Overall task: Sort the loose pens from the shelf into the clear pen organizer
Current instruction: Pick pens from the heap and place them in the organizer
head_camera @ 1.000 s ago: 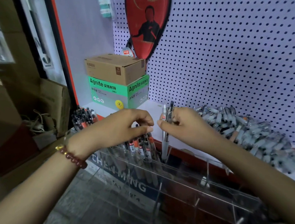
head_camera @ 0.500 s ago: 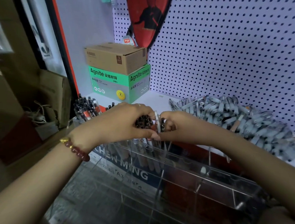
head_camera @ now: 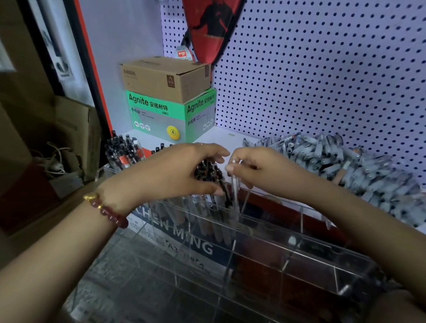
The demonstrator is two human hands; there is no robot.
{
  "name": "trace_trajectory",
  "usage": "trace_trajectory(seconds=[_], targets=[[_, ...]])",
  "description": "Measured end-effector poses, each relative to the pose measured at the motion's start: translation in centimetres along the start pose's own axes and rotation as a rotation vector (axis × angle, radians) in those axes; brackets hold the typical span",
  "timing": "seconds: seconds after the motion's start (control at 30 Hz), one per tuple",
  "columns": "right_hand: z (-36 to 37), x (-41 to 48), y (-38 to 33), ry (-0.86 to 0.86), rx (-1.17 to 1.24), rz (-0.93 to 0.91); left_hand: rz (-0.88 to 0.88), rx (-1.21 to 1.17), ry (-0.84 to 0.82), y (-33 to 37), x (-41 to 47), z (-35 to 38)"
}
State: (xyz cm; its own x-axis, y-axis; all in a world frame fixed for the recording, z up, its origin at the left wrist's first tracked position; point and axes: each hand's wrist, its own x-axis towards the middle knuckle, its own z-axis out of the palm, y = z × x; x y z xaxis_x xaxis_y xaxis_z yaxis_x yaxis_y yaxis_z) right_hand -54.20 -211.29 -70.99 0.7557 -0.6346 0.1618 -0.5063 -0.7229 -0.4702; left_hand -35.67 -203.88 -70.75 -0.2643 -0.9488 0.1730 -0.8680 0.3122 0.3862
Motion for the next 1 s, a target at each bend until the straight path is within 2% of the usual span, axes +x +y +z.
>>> trace_trajectory(seconds=[0.2, 0.37, 0.43, 0.57, 0.63, 0.73, 0.87, 0.93, 1.0], targets=[[0.1, 0.1, 0.3, -0.067, -0.065, -0.035, -0.003, 0.010, 0.000, 0.1, 0.0, -0.1], [0.6, 0.3, 0.7, -0.126, -0.128, 0.012, -0.004, -0.007, 0.019, 0.3, -0.1, -0.2], [0.7, 0.3, 0.8, -0.143, -0.047, 0.042, -0.002, -0.009, 0.019, 0.2, -0.1, -0.1], [-1.3, 0.0, 1.0, -0.286, 0.257, 0.126, -0.004, -0.046, 0.034, 0.0, -0.1, -0.3], [-2.8, 0.7, 2.1, -0.151, 0.258, 0.162, 0.001, -0.104, 0.055, 0.0, -0.1, -0.6], [-4.0, 2.9, 5.3, 0.108, 0.083, 0.314, 0.031, -0.166, 0.113, 0.0, 0.3, -0.8], [-1.8, 5.0, 8.3, 0.090, -0.390, 0.433, 0.047, -0.160, 0.193, -0.5, 0.9, -0.6], [-0.5, 5.3, 8.4, 0.085, -0.543, 0.443, 0.044, -0.156, 0.230, -0.8, 1.3, -0.6], [0.2, 5.6, 8.3, 0.097, -0.578, 0.471, 0.038, -0.156, 0.273, -1.1, 1.6, -0.6]])
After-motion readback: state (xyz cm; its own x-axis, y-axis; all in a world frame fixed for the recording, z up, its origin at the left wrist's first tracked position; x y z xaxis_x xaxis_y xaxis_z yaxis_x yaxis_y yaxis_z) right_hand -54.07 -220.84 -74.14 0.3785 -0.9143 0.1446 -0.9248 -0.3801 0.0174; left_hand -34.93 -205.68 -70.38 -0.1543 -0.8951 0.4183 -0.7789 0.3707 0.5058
